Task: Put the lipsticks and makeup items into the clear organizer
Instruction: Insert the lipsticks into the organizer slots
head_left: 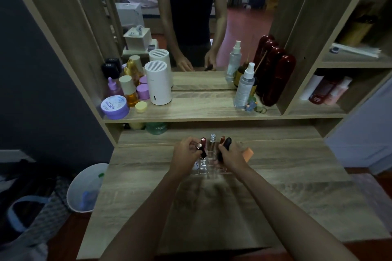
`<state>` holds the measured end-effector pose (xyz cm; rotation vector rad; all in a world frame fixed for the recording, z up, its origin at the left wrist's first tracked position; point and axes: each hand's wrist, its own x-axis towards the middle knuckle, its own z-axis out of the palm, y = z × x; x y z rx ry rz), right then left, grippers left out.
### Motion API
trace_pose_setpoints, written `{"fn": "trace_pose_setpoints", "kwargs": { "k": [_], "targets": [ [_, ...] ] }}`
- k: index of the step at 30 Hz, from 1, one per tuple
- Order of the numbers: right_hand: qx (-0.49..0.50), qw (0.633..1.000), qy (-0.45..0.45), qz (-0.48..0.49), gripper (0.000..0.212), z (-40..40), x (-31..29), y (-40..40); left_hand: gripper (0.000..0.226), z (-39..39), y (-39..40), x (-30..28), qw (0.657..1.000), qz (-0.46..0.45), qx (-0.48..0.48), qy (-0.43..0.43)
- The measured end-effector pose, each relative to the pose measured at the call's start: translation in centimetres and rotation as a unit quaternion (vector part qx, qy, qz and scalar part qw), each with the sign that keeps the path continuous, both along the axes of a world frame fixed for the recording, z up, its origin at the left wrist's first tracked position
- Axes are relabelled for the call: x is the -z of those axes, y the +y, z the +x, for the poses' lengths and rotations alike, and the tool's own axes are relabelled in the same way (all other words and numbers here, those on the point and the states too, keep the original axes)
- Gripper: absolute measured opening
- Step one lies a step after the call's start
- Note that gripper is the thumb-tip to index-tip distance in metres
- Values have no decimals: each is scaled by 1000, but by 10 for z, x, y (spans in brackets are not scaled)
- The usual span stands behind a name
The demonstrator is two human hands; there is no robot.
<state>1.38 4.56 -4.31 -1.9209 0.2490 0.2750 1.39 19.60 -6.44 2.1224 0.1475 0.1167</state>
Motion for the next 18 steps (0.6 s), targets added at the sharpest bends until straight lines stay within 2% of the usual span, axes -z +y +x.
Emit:
{"fn": "trace_pose_setpoints", "kwargs": {
  "k": [2, 8, 12, 18],
  "targets": [
    [-25, 996, -38, -77, 14, 1, 5, 2, 28, 1, -1, 1, 1000, 8, 1, -7],
    [-4, 977, -108, -182, 32, -2, 10, 10, 27, 2, -3, 1, 999, 26, 9, -24],
    [-13, 969, -126, -211, 27, -1, 15, 16, 32, 2, -6, 3, 1000, -9, 22, -12],
    [-30, 966, -139, -215, 23, -2, 22, 18, 32, 4, -9, 11, 1000, -13, 23, -4]
  ]
}}
